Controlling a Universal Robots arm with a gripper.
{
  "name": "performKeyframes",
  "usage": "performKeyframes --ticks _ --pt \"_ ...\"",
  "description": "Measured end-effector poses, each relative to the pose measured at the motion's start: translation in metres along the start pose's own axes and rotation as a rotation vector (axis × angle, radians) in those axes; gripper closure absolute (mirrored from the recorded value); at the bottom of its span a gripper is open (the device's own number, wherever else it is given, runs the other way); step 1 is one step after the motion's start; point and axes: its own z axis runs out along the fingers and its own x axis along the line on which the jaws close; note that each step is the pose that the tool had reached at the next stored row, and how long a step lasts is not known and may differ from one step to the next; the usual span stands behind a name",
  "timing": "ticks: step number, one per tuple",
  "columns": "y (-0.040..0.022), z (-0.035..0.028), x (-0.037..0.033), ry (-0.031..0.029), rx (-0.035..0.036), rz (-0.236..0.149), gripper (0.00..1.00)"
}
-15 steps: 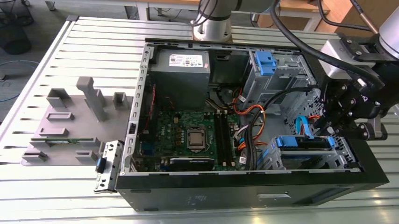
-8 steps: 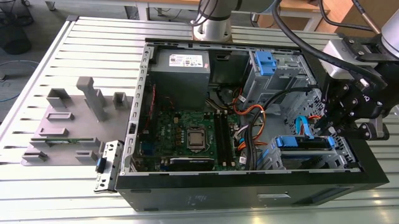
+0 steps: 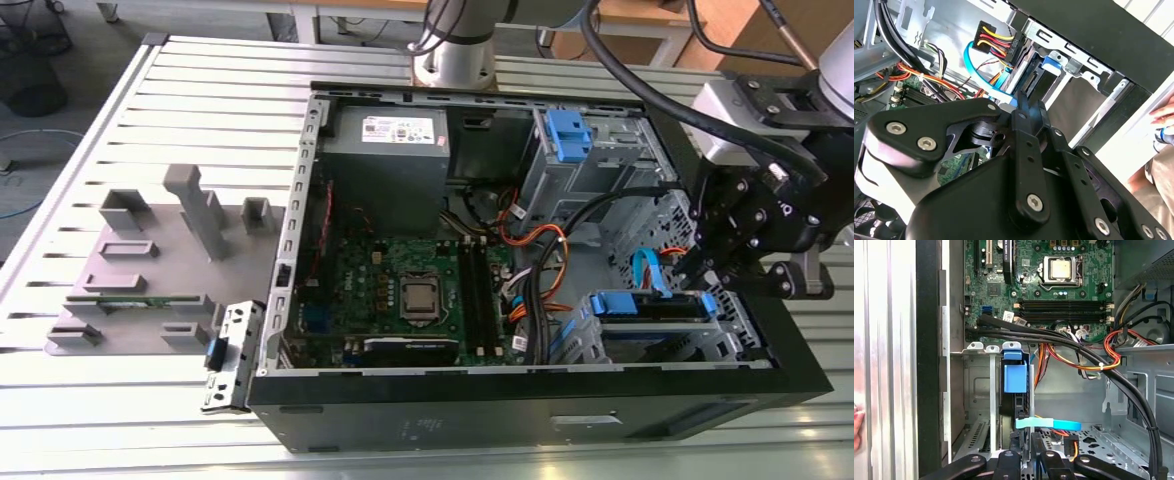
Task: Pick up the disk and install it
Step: 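Insert the first disk wire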
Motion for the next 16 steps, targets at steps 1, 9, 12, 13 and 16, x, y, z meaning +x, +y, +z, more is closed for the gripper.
performKeyframes --ticks 1,9,12,13,16 --pt "0.0000 -0.0001 0.0000 0.0001 0.0000 0.000 0.76" --pt "-0.0002 -0.0001 0.0000 0.0009 -0.0207 0.001 0.76" --pt "-0.0002 0.0000 0.0000 0.0007 -0.0212 0.001 0.76" --pt "-0.0002 0.0000 0.0000 0.0007 -0.0214 0.001 0.76" --pt "-0.0012 0.0000 0.0000 0.0007 -0.0214 0.001 0.76"
